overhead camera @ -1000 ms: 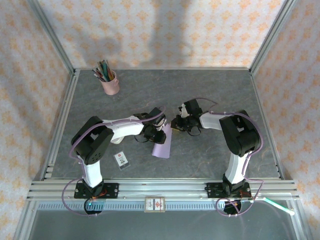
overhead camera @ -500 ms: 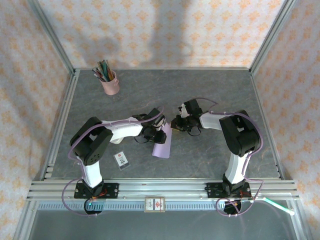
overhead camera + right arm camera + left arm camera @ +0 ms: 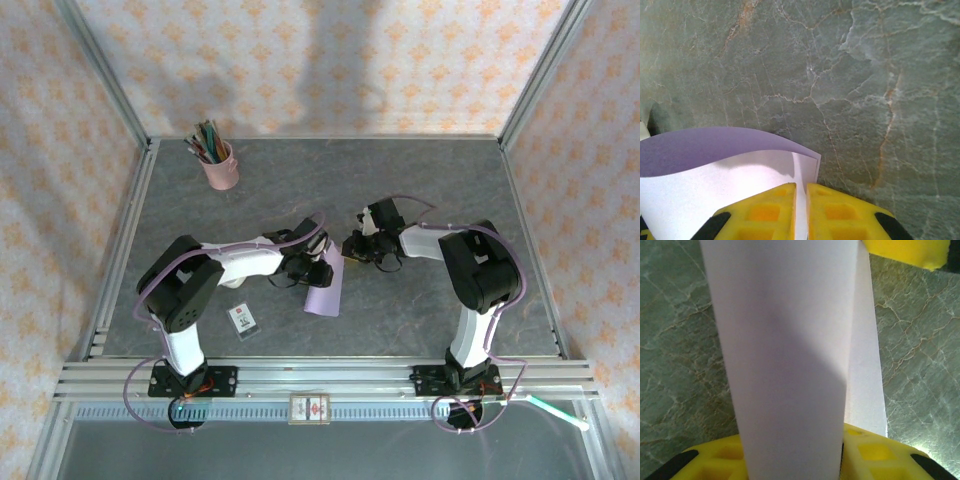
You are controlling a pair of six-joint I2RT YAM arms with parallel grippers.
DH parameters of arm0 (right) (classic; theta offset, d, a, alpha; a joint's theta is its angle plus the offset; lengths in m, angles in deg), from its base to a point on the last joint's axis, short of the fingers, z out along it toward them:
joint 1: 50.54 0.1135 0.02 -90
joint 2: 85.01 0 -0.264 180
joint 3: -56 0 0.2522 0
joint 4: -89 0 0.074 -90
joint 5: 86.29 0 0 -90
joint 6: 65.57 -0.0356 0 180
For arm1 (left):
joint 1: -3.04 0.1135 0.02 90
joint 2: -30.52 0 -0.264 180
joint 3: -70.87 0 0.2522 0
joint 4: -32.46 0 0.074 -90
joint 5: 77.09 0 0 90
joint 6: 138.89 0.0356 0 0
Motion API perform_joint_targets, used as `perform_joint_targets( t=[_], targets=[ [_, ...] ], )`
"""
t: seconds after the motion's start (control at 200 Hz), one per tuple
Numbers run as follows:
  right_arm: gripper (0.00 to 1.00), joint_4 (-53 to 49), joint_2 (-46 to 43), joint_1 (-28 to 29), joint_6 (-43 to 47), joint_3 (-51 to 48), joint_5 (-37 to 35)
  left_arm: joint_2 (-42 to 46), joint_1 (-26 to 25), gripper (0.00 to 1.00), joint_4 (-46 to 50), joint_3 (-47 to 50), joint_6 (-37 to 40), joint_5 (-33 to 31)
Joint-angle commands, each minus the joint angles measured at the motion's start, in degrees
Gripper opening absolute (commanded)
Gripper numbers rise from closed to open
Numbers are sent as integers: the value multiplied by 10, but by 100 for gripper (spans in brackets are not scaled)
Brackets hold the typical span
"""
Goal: Fold a paper plane with a square sheet of paper (pick it up from the middle)
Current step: Fold the square sheet of paper at the center of the table.
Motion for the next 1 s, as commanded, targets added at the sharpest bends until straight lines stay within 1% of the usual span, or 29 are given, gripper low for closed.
perform_joint_targets(
  t=[0.0,0.626,0.996],
  targets=[
    [14,4,-1,0,4,-9,-24,-47,7,40,65,46,-12,-69],
    [14,0,0,0,7,-4,-26,-54,7,40,57,59,-15,-71],
    [14,-25,-2,0,18,32,-30,-54,5,40,67,62,-3,-81]
  ],
)
